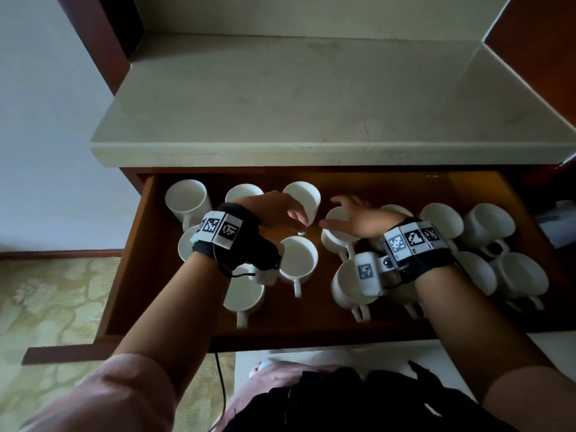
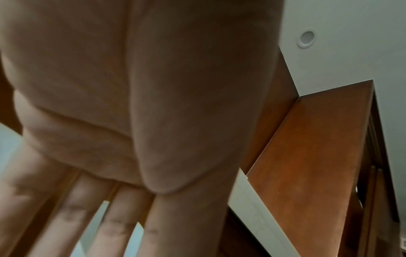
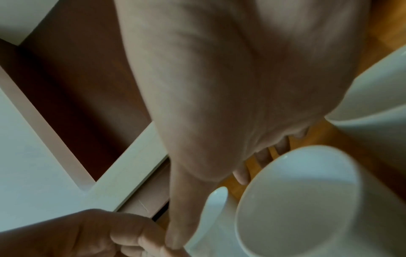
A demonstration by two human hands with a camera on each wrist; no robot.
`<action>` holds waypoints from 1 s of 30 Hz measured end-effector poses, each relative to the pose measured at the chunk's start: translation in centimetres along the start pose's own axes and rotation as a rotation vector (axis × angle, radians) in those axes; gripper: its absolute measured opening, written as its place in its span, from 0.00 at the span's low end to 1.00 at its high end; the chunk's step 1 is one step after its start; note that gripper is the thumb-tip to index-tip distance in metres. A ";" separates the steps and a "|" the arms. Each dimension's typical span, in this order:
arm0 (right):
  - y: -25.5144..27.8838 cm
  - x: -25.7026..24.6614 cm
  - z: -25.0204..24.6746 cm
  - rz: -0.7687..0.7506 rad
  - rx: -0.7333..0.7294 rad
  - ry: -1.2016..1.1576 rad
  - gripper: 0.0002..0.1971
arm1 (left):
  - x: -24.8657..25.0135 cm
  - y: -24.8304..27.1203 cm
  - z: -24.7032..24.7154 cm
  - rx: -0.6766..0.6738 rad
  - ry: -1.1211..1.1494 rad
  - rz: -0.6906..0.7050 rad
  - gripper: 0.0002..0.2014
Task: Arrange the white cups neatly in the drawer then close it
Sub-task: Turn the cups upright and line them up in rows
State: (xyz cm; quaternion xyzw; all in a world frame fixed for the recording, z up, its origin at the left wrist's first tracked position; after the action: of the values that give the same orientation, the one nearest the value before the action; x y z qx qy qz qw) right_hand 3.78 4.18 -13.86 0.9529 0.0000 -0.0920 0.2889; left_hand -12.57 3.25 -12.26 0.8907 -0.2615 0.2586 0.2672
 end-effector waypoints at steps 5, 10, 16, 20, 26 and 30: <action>-1.1 -0.5 1.2 0.030 0.013 0.010 0.44 | -0.5 -0.3 1.1 -0.056 -0.020 -0.015 0.13; -2.2 -0.3 2.0 -0.027 0.019 0.020 0.38 | -1.4 -0.2 1.7 -0.064 -0.020 -0.041 0.14; -2.6 -0.1 2.1 -0.072 -0.010 -0.030 0.33 | -1.7 -0.1 2.1 -0.082 -0.066 -0.013 0.14; -2.7 -0.1 2.1 -0.080 -0.018 -0.046 0.34 | -2.0 -0.7 2.5 -0.098 -0.064 -0.030 0.14; -3.0 0.1 2.3 -0.084 -0.020 -0.065 0.33 | -1.8 -1.3 2.6 -0.061 -0.145 -0.008 0.12; -2.9 0.0 2.3 -0.085 -0.016 -0.069 0.33 | -2.0 -1.3 3.1 -0.096 -0.148 -0.014 0.11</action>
State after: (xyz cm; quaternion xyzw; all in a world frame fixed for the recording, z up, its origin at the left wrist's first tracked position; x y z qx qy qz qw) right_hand 3.24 5.35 -17.32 0.9460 0.0314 -0.1371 0.2920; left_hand -12.22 2.96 -16.21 0.8954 -0.2864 0.1771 0.2912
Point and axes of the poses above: each hand's wrist, its own y-axis away from the middle knuckle, its own z-axis out of the palm, x = y × z, the point moved 7 cm from there along -y, towards the middle knuckle, and after that the axes turned 8 degrees about z, right-handed, at the moved point
